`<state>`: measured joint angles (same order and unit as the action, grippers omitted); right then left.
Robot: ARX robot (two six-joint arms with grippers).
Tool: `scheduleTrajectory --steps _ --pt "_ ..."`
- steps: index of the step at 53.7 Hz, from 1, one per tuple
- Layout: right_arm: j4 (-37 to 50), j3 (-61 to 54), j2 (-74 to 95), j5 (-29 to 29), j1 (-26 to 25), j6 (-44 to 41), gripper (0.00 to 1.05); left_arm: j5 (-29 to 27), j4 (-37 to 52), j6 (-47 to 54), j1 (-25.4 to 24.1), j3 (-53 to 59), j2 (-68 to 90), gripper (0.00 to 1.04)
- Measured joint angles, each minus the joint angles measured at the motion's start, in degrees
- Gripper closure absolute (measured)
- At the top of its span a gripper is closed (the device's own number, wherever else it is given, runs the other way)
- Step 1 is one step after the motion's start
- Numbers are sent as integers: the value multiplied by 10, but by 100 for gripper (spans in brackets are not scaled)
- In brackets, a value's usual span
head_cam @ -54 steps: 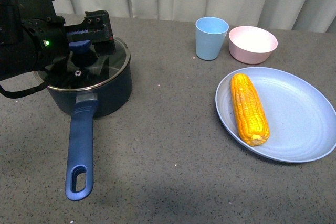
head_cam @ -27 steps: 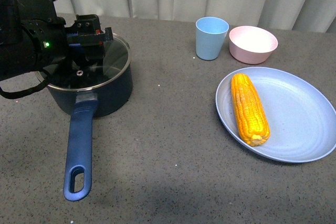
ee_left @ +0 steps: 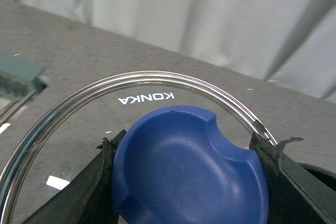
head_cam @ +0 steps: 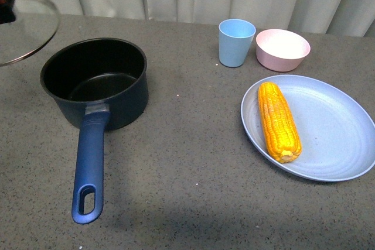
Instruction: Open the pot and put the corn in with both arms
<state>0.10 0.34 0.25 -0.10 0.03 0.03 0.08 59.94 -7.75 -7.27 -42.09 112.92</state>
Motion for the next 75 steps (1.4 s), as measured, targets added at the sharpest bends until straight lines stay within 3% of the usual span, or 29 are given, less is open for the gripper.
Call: scheduleTrajectory --steps 5,13,30,52,62,75 --pt "0 0 0 0 0 0 9 0 23 0 -45 3 35 44" --pt "0 0 0 0 0 0 9 9 43 -21 -69 -2 85 44" --pt "0 0 0 0 0 0 9 -1 68 -34 -70 -26 196 44" --pt "0 0 0 0 0 0 9 -16 59 -30 -68 -46 223 44" --pt "0 0 0 0 0 0 9 -27 39 -24 -68 -10 138 5" --pt "0 0 0 0 0 0 9 -41 4 -26 -61 134 -125 6"
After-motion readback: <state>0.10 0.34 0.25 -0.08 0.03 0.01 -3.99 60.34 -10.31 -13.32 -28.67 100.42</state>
